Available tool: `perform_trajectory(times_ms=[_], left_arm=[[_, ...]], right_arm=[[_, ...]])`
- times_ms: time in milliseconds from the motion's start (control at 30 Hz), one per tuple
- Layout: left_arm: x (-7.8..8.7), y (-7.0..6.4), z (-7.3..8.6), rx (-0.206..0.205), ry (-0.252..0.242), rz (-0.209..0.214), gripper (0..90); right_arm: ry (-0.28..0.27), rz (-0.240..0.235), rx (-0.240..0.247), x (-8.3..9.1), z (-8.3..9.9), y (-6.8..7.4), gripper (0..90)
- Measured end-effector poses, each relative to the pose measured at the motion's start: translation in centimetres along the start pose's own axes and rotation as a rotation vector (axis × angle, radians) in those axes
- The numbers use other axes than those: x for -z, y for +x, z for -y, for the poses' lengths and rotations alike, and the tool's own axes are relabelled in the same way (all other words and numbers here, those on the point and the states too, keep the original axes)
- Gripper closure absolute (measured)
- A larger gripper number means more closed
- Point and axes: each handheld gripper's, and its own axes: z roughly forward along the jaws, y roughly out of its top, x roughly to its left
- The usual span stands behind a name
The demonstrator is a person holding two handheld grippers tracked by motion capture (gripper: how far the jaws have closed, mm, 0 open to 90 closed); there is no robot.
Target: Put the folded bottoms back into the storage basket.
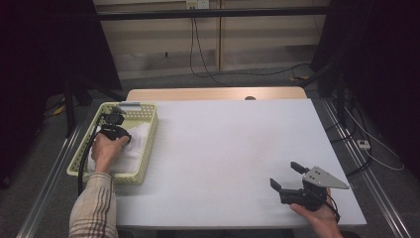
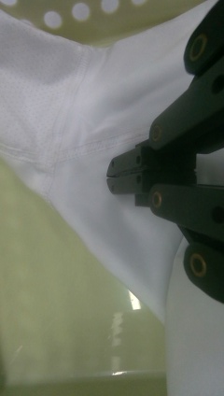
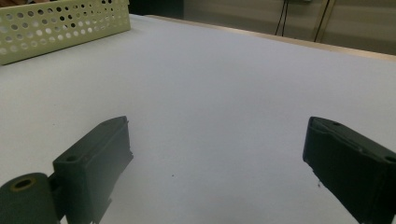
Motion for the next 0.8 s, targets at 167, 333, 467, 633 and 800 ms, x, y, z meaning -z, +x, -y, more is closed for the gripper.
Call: perform_trajectory(times_ms=[167,333,467,633,800], left_arm=[[-0.4,-0.2,-0.5,-0.012,0.003,0.022,90.0],[-0.6,0.0,-1.1,-0.039,0.012,0.045,90.0],[-1.2,-0.5,-1.6,-0.054,-0.028,0.035,90.0],[-1.4,-0.8,-1.7,-0.048,-0.059,0.039,90.0],[-1.3,-0.6,-1.6,-0.062,-0.075,0.119,90.0]], right_arm=[[0.000,0.000,0.001,0.0,0.0,0.0,7.6],[0.000,0.003,-0.002,0.1,0.0,0.0,7.7],[-0.002,0.002,-0.001,0.1,0.0,0.0,7.7],[-0.002,0.003,-0.002,0.1,0.0,0.0,7.7],[-0.002,0.002,-0.001,0.1,0.0,0.0,7.7]])
